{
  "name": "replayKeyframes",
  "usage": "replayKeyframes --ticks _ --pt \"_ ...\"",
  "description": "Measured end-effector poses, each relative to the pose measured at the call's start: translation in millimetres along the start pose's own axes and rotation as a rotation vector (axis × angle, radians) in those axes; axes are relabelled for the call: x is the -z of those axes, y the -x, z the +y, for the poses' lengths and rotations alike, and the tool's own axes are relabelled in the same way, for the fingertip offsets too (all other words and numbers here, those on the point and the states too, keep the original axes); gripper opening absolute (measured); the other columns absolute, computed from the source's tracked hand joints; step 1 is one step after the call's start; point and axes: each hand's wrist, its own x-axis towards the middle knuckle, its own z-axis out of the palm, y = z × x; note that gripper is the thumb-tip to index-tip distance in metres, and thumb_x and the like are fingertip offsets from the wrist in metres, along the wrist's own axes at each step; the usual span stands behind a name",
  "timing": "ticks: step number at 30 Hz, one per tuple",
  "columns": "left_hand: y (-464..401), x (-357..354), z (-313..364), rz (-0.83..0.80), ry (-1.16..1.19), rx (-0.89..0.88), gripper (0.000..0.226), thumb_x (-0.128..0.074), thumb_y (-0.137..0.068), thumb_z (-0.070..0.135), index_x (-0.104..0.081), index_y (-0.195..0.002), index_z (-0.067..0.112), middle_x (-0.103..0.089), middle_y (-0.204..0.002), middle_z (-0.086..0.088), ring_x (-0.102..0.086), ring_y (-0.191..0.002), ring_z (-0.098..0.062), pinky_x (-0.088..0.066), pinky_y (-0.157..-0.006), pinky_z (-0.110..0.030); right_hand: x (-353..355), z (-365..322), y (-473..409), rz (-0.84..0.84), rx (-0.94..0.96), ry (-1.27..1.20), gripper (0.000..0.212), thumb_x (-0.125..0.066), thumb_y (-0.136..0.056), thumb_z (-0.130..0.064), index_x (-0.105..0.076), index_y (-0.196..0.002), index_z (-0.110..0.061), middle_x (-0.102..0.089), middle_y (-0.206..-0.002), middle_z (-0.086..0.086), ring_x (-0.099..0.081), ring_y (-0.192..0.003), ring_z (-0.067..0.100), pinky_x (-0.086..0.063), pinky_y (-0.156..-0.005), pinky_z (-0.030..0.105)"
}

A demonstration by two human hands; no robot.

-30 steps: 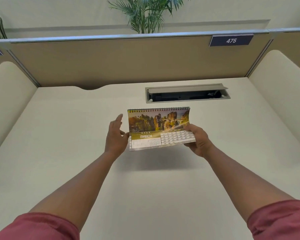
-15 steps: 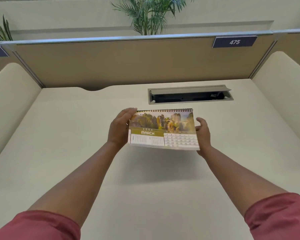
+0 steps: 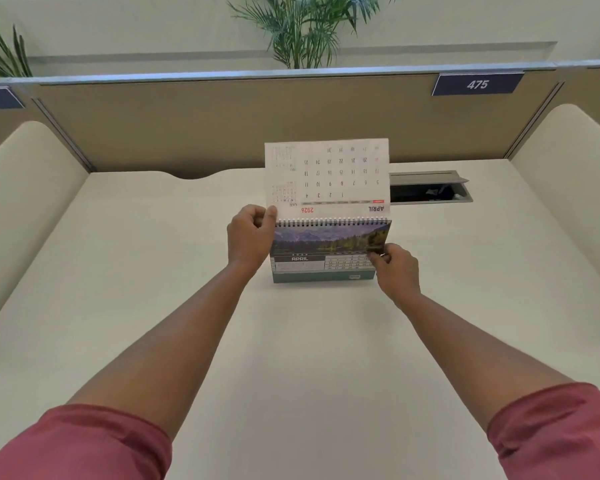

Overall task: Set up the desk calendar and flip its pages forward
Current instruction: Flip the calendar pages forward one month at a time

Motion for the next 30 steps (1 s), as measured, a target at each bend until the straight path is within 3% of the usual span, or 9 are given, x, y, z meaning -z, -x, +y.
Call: replayKeyframes --ticks 3,6,9,13,17,19,22,25,30 --pt "1 0 0 -0.024 0.043 0.058 0.028 -0.056 -0.099 0.041 -0.060 -0.118 0.020 -0.071 -0.091 0.003 -0.070 -0.089 -0.017 -0.061 -0.076 -0.040 2 1 2 -0.007 0.008 -0.004 0.010 -0.061 -0.098 -0.021 -0.067 -0.096 -0.013 -0.059 -0.072 -0.008 -0.055 -0.069 0.012 -0.037 -0.056 0.024" --pt "2 0 0 -0.033 0.021 0.019 0.034 -0.052 -0.101 0.042 -0.068 -0.085 0.017 -0.066 -0.086 0.008 -0.066 -0.090 -0.021 -0.054 -0.076 -0.036 2 1 3 -0.004 0.009 -0.022 0.011 -0.060 -0.098 -0.021 -0.068 -0.097 -0.013 -0.060 -0.072 -0.008 -0.054 -0.068 0.007 -0.038 -0.056 0.024" --pt "5 0 -2 -0.050 -0.009 0.047 0.056 -0.048 -0.103 0.051 -0.056 -0.064 0.011 -0.061 -0.075 -0.003 -0.057 -0.076 -0.022 -0.042 -0.063 -0.033 1 0 3 -0.003 0.003 -0.034 0.012 -0.060 -0.098 -0.020 -0.069 -0.099 -0.012 -0.062 -0.074 -0.006 -0.056 -0.070 0.007 -0.040 -0.056 0.025" --pt "6 3 -6 -0.099 0.027 0.077 0.071 -0.045 -0.098 0.065 -0.054 -0.078 -0.003 -0.061 -0.074 -0.016 -0.049 -0.066 -0.019 -0.039 -0.060 -0.035 0 0 4 0.004 0.006 -0.034 0.014 -0.059 -0.098 -0.020 -0.069 -0.102 -0.012 -0.064 -0.077 -0.002 -0.056 -0.070 0.013 -0.040 -0.056 0.025" --pt "13 4 -16 -0.185 0.074 0.081 0.075 -0.040 -0.090 0.078 -0.061 -0.089 0.006 -0.069 -0.086 -0.011 -0.059 -0.074 -0.020 -0.055 -0.071 -0.047 -1 0 6 0.009 0.005 -0.030 0.015 -0.057 -0.099 -0.018 -0.070 -0.103 -0.010 -0.067 -0.082 0.004 -0.060 -0.077 0.023 -0.042 -0.057 0.025" --pt "20 4 -23 -0.214 0.083 0.080 0.070 -0.039 -0.090 0.078 -0.064 -0.095 0.013 -0.072 -0.091 -0.007 -0.064 -0.079 -0.022 -0.056 -0.075 -0.047 -3 1 8 0.012 0.012 -0.015 0.017 -0.055 -0.099 -0.015 -0.070 -0.104 -0.009 -0.069 -0.085 0.004 -0.060 -0.081 0.025 -0.041 -0.057 0.023" --pt "31 0 -36 -0.172 0.005 0.039 0.045 -0.045 -0.102 0.057 -0.069 -0.102 0.019 -0.070 -0.099 -0.003 -0.066 -0.088 -0.023 -0.049 -0.072 -0.034 -7 3 11 0.026 0.005 0.021 0.018 -0.054 -0.098 -0.012 -0.070 -0.106 -0.009 -0.072 -0.094 0.007 -0.060 -0.083 0.026 -0.041 -0.058 0.026" --pt "44 -8 -48 -0.133 -0.114 0.030 0.026 -0.048 -0.105 0.026 -0.070 -0.112 0.014 -0.070 -0.105 -0.007 -0.065 -0.097 -0.027 -0.047 -0.078 -0.033 -10 5 16 0.034 0.015 0.124 0.021 -0.050 -0.097 -0.009 -0.070 -0.101 -0.008 -0.073 -0.097 0.011 -0.058 -0.080 0.027 -0.042 -0.063 0.031" --pt "67 -14 -57 -0.142 -0.214 0.010 0.027 -0.044 -0.099 0.005 -0.068 -0.110 0.012 -0.075 -0.100 -0.008 -0.062 -0.085 -0.027 -0.045 -0.070 -0.031 -14 1 27 0.012 0.024 0.248 0.022 -0.050 -0.092 -0.004 -0.067 -0.107 -0.007 -0.070 -0.102 0.010 -0.055 -0.078 0.025 -0.043 -0.063 0.027"
